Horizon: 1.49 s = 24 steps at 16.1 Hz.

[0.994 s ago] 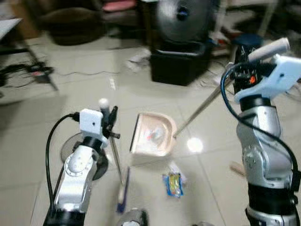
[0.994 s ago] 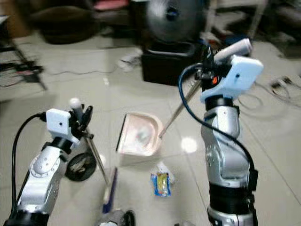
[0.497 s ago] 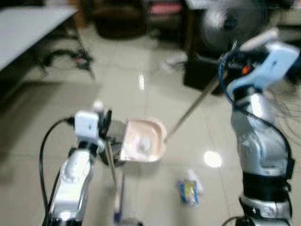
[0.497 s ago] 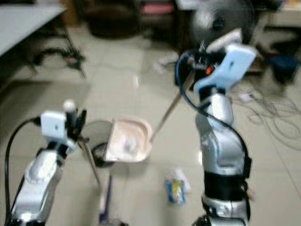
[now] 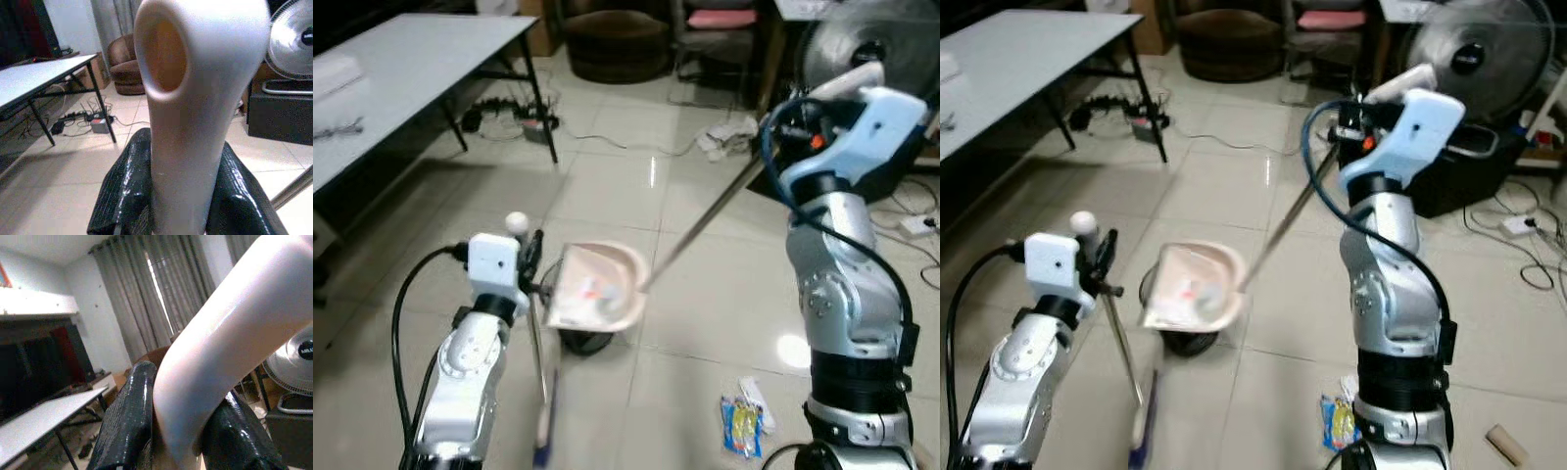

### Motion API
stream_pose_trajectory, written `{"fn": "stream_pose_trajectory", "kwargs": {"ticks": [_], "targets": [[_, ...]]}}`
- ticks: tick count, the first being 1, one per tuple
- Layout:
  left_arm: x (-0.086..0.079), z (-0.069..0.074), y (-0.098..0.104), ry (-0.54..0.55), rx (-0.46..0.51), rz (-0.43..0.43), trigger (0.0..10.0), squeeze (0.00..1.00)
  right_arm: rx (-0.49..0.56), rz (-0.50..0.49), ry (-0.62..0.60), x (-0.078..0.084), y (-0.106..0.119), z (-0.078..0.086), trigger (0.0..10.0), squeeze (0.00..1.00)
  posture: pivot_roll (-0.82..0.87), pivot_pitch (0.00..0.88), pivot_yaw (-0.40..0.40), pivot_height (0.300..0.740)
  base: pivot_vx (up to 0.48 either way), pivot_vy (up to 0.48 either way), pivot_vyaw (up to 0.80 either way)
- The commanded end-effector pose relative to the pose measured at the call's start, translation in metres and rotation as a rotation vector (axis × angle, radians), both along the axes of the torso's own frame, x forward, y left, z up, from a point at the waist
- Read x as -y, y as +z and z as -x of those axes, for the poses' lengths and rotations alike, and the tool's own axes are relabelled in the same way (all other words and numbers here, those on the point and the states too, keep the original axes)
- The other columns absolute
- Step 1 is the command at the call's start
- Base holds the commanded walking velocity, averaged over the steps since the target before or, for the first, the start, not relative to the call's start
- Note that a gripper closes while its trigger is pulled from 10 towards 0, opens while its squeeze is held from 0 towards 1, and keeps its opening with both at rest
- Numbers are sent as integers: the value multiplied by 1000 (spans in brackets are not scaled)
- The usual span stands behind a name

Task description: Sweep floor

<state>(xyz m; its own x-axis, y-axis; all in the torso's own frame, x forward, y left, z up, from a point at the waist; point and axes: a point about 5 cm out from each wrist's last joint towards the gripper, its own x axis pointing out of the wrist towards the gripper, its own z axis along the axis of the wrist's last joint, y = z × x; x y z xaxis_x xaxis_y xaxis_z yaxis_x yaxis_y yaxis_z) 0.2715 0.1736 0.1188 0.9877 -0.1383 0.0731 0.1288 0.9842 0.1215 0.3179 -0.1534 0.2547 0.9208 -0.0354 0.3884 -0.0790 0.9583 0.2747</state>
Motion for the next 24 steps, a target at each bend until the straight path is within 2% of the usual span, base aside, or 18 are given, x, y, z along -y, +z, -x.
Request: {"fn": "stream_pose_trajectory", "kwargs": {"ticks": [1,15,24], "targets": [[6,0,8,-20,35,-1,10000,0,50,-17,-28,7,10,3,10000,0,-25,17,64,740,345,0,0],[7,0,5,-16,9,6,10000,0,57,15,-4,5,6,2,10000,0,-26,22,62,740,338,0,0],[7,1,3,-6,-3,6,10000,0,48,-20,-51,11,0,-2,10000,0,-17,24,56,740,0,0,0]]}}
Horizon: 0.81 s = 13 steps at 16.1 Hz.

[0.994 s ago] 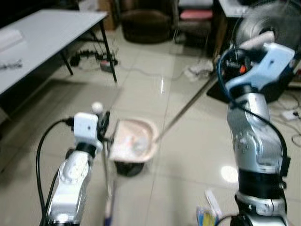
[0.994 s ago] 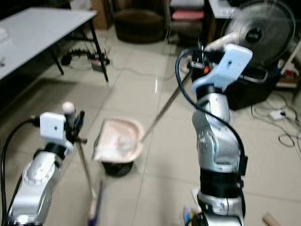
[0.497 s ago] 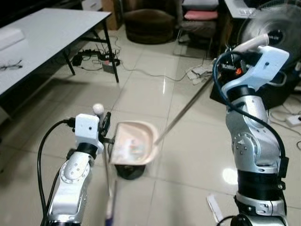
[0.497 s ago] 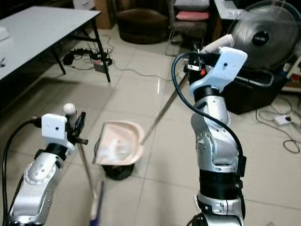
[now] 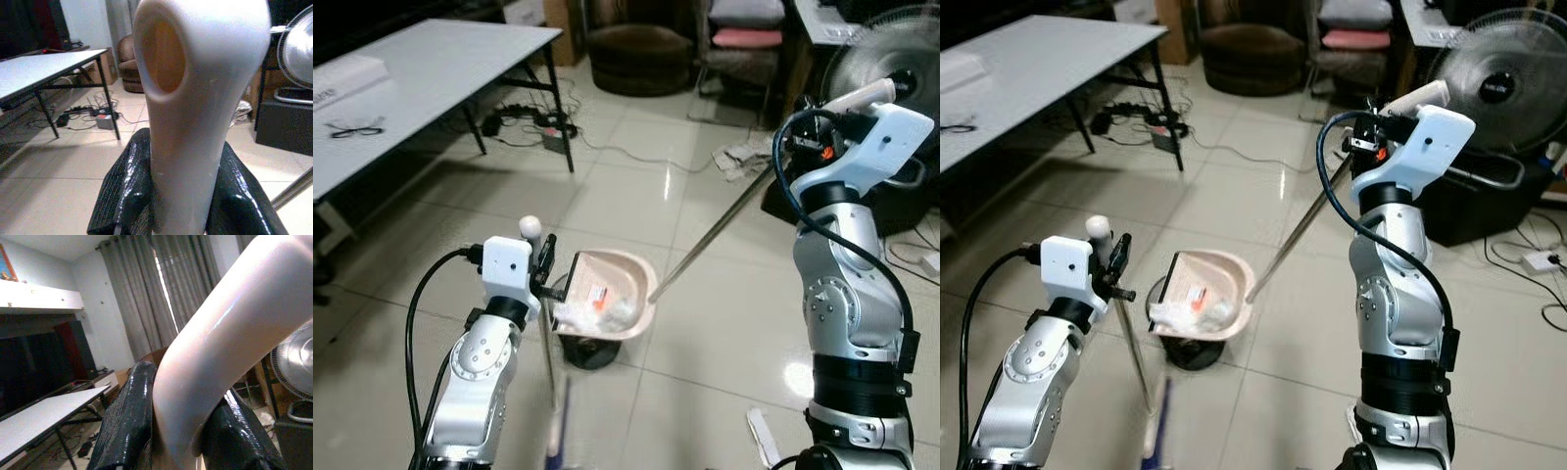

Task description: Sweep floor

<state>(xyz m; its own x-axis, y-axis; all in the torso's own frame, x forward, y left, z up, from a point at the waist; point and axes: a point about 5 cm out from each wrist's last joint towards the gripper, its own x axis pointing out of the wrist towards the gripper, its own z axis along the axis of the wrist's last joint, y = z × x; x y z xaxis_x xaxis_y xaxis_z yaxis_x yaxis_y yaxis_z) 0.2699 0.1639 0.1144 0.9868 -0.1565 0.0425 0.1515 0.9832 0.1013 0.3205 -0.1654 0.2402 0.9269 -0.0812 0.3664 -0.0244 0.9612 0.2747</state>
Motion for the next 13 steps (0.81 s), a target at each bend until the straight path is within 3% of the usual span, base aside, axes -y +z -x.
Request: {"fn": "stream_pose_trajectory", "kwargs": {"ticks": [1,8,11,13], "targets": [[-3,0,7,14,30,-10,10000,0,75,-29,-9,0,14,1,10000,0,-15,24,56,740,0,0,0],[-3,2,7,5,20,-12,10000,0,82,-38,-76,8,10,-7,10000,0,-2,21,54,740,0,0,0],[-4,2,6,3,17,-14,10000,0,110,24,-87,8,12,-16,10000,0,3,24,58,740,0,0,0],[-5,3,6,1,15,-21,10000,0,176,100,-34,-2,17,-25,10000,0,13,32,51,740,0,0,0]]}}
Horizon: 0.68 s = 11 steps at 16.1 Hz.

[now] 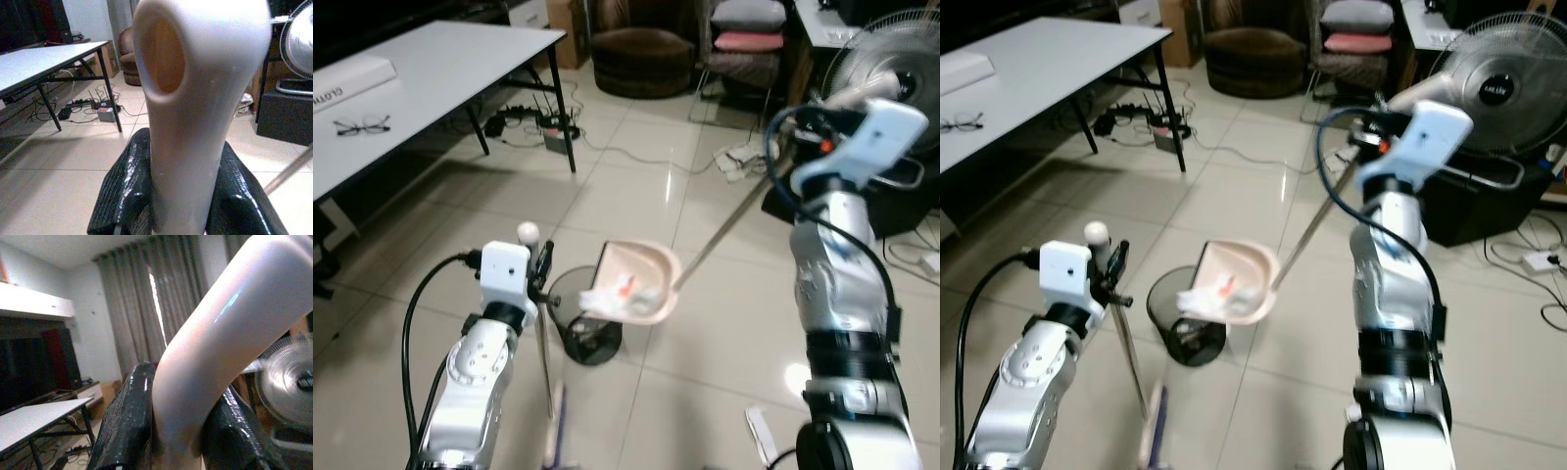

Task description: Sweep floor

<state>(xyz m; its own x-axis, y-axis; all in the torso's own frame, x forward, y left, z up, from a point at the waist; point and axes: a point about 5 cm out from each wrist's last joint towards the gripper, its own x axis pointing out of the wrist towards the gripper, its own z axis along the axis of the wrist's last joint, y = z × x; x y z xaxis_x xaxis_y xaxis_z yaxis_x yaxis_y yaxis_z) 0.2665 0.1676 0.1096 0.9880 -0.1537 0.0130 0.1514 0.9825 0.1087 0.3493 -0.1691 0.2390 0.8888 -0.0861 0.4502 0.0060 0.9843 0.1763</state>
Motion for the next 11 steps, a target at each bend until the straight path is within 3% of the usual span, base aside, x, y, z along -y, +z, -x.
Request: {"fn": "stream_pose_trajectory", "kwargs": {"ticks": [1,6,7,11], "targets": [[-3,1,10,5,41,-14,10000,0,116,54,57,-15,20,-4,10000,0,20,38,44,740,0,0,0],[-8,9,6,27,26,-23,10000,0,205,214,207,-55,27,-18,10000,0,30,60,30,740,0,0,0],[-8,10,6,27,25,-23,10000,0,214,228,219,-59,27,-18,10000,0,31,62,30,740,0,0,0],[-7,15,5,28,21,-33,10000,0,341,409,386,-110,13,-5,10000,0,36,74,27,740,0,0,0]]}}
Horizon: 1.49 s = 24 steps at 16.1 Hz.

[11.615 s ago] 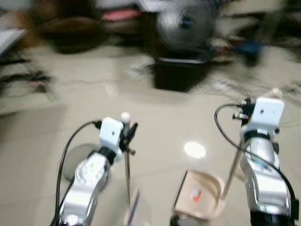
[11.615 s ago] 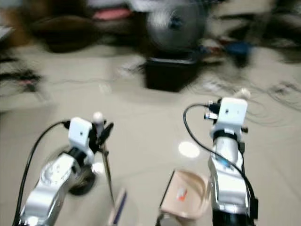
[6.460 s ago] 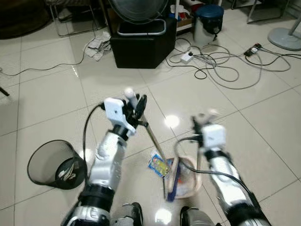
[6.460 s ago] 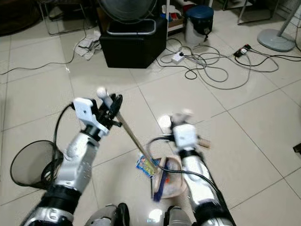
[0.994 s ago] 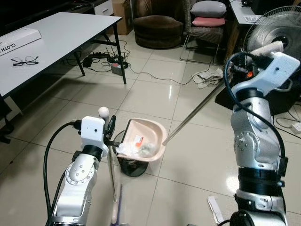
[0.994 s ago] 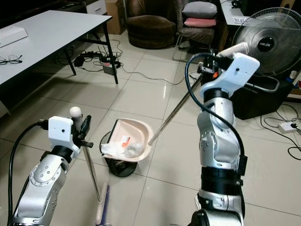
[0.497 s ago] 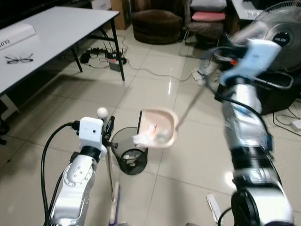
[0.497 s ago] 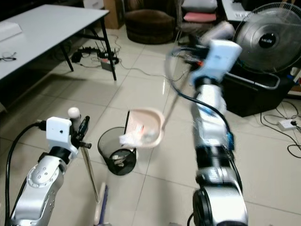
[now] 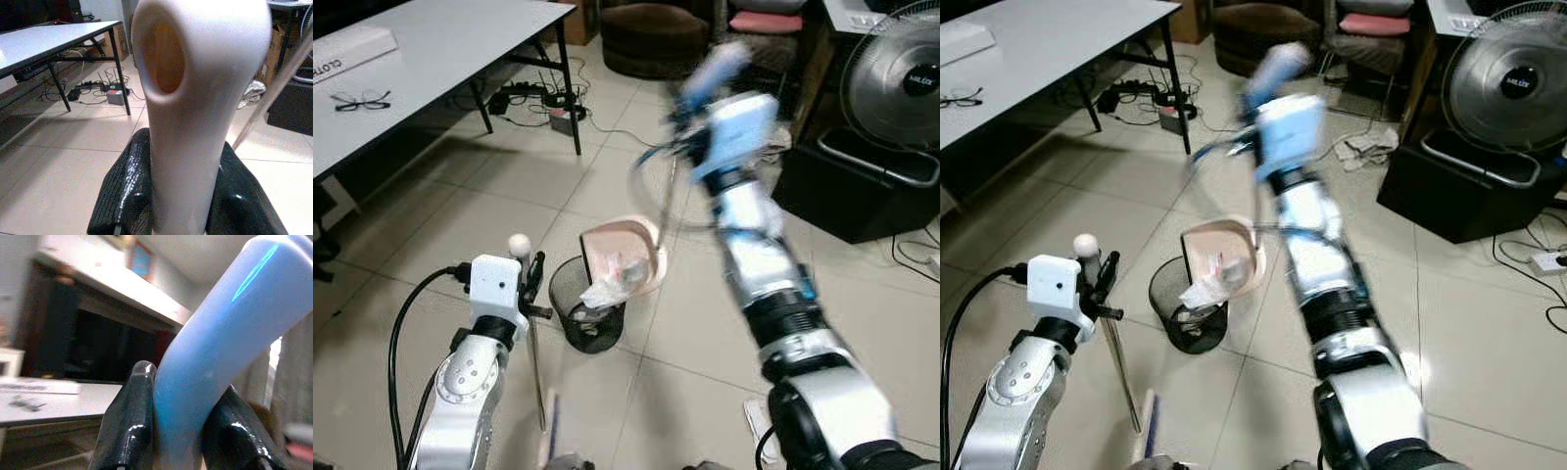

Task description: Sweep floor

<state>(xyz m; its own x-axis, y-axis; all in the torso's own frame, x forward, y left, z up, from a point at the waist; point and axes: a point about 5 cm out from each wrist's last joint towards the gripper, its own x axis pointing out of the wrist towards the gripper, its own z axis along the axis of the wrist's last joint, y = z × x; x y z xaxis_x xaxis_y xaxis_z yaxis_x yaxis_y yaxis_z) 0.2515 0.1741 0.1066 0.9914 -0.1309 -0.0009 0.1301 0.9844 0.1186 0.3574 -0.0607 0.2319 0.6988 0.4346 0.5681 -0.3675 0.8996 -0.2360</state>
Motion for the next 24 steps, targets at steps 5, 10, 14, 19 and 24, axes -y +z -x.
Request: {"fn": "stream_pose_trajectory", "kwargs": {"ticks": [5,10,14,19,24], "targets": [[1,1,7,3,28,-24,10000,0,192,69,127,-29,8,21,10000,0,35,75,23,740,0,0,0],[3,0,7,-1,25,-25,10000,0,261,203,243,-48,-11,37,10000,0,32,70,19,740,0,0,0],[4,-1,8,-8,27,-29,10000,0,308,266,335,-59,-24,52,10000,0,29,66,23,740,0,0,0],[6,-2,7,-13,27,-28,10000,0,338,306,401,-65,-35,65,10000,0,26,64,26,740,0,0,0],[8,-4,6,-25,24,-28,10000,0,370,324,348,-59,-30,59,10000,0,23,58,31,740,0,0,0]]}}
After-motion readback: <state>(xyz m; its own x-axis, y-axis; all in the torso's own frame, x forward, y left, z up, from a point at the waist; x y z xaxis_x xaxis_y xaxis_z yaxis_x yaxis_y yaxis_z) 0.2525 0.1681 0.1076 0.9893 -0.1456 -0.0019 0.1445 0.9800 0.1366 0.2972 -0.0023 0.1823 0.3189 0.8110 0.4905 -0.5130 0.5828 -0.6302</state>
